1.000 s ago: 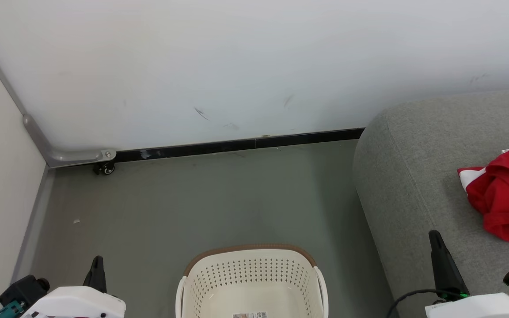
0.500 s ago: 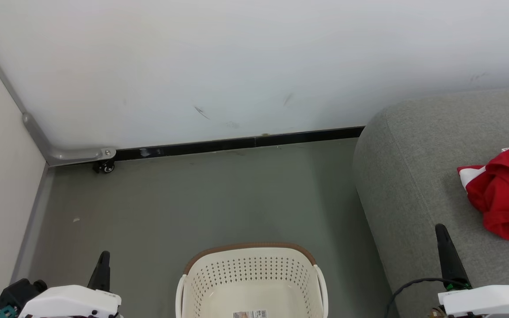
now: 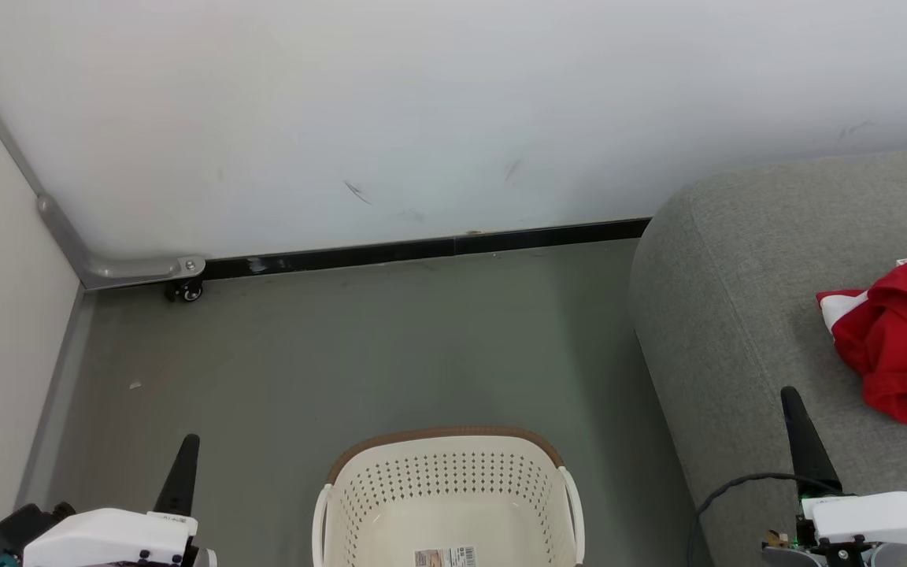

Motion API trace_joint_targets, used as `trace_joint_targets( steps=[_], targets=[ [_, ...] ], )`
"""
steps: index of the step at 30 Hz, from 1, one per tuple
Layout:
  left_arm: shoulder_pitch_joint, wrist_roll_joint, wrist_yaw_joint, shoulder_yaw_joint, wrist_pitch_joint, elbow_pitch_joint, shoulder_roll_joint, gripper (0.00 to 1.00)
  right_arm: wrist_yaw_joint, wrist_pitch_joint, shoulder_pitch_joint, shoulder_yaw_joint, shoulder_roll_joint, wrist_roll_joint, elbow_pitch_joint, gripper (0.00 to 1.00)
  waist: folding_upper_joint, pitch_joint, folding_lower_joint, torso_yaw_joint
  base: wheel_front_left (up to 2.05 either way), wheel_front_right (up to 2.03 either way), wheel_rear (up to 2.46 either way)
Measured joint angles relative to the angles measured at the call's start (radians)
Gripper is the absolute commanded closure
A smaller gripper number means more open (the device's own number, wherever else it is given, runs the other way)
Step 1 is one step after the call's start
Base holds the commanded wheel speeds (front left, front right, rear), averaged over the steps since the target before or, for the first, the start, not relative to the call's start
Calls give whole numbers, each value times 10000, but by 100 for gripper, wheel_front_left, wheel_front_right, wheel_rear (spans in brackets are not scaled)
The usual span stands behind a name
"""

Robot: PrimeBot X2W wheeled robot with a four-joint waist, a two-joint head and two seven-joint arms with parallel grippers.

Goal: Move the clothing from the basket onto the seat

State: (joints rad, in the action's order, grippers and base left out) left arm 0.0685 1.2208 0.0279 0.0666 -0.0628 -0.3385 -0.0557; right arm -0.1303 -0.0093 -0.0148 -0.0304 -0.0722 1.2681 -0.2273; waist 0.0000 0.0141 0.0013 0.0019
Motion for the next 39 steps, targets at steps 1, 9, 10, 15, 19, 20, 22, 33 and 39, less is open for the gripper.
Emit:
trace_joint_targets(
  steps=[1,9,10,15,19,20,22,33,39],
  targets=[
    [0,163,23,17,-4,13,2,100,0,6,3,-4,-4,146,-8,100,0,-9,0,-1,0,0,0],
    [0,1310,351,123,-255,159,36,100,0,153,326,-56,-46,1384,-84,100,0,-67,-3,-6,0,0,0],
    [1,1465,357,128,-267,174,42,100,0,186,376,-69,-59,1538,-88,100,0,-73,-3,-6,0,0,0],
    [2,2184,529,201,-359,230,73,100,0,282,396,-169,-121,2318,-117,100,0,-105,-5,-9,0,0,0],
    [3,2765,677,276,-516,278,94,100,0,360,405,-217,-161,2953,-188,100,0,-129,-6,-12,0,0,0],
    [4,2888,706,291,-522,297,105,100,0,364,411,-219,-165,3106,-221,100,0,-135,-6,-12,0,0,0],
    [5,3175,807,328,-587,326,128,100,0,407,422,-228,-178,3379,-291,100,0,-147,-6,-13,0,0,0],
    [8,3781,957,387,-686,454,217,100,2,491,773,-257,-198,4010,-349,100,0,-165,-8,-16,0,0,0],
    [8,3783,957,374,-685,491,217,100,2,491,774,-261,-196,4010,-351,100,1,-166,-8,-17,0,0,0]
  ],
)
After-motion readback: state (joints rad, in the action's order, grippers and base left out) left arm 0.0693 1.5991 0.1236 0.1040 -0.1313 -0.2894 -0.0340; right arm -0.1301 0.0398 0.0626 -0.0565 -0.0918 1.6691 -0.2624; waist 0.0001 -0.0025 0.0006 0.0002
